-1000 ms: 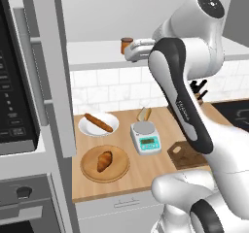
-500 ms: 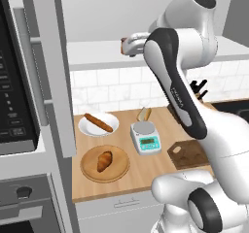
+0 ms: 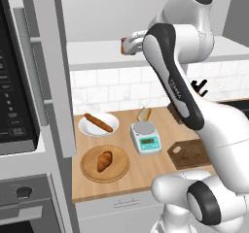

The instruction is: From the different types of pastries on the counter, select a croissant and place it on the cutting board. Then retrieve a jar of jam from the cabinet and place it alongside the croissant on the cutting board.

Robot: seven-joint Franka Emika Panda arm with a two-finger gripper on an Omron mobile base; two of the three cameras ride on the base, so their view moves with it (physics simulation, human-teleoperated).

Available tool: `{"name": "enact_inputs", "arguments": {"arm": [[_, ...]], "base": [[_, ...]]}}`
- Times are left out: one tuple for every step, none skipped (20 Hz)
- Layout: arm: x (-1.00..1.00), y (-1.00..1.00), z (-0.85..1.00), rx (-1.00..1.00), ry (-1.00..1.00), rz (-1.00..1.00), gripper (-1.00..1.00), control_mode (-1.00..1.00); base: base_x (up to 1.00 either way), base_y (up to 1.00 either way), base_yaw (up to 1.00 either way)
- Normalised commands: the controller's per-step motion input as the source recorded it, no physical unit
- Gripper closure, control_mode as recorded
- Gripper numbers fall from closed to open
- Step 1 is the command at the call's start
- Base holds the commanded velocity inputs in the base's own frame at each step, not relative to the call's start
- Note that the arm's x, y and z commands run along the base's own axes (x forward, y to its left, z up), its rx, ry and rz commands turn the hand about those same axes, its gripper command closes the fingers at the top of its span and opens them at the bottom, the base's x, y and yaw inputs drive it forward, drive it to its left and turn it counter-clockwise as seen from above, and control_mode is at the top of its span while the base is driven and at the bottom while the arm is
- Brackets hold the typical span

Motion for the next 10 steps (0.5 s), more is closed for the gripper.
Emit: {"name": "enact_inputs", "arguments": {"arm": [[0.40, -0.14, 0.00, -0.05, -0.03, 0.04, -1.00, -1.00], [0.43, -0.09, 0.00, -0.06, -0.03, 0.03, -1.00, -1.00], [0.44, -0.06, 0.00, -0.06, -0.02, 0.02, -1.00, -1.00], [0.41, 0.00, 0.00, -0.07, -0.02, 0.01, -1.00, -1.00], [0.37, 0.00, 0.00, -0.07, -0.01, 0.00, -1.00, -1.00], [0.34, 0.00, 0.00, -0.08, -0.01, 0.00, -1.00, -1.00], [0.34, 0.00, 0.00, -0.07, 0.00, 0.00, -1.00, -1.00], [0.29, 0.00, 0.00, -0.08, -0.01, 0.00, -1.00, -1.00], [0.29, 0.00, 0.00, -0.08, 0.00, 0.00, -1.00, -1.00], [0.24, 0.00, 0.00, -0.07, 0.00, 0.00, -1.00, -1.00]], "base": [[0.00, 0.00, 0.00], [0.00, 0.00, 0.00], [0.00, 0.00, 0.00], [0.00, 0.00, 0.00], [0.00, 0.00, 0.00], [0.00, 0.00, 0.00], [0.00, 0.00, 0.00], [0.00, 0.00, 0.00], [0.00, 0.00, 0.00], [0.00, 0.00, 0.00]]}}
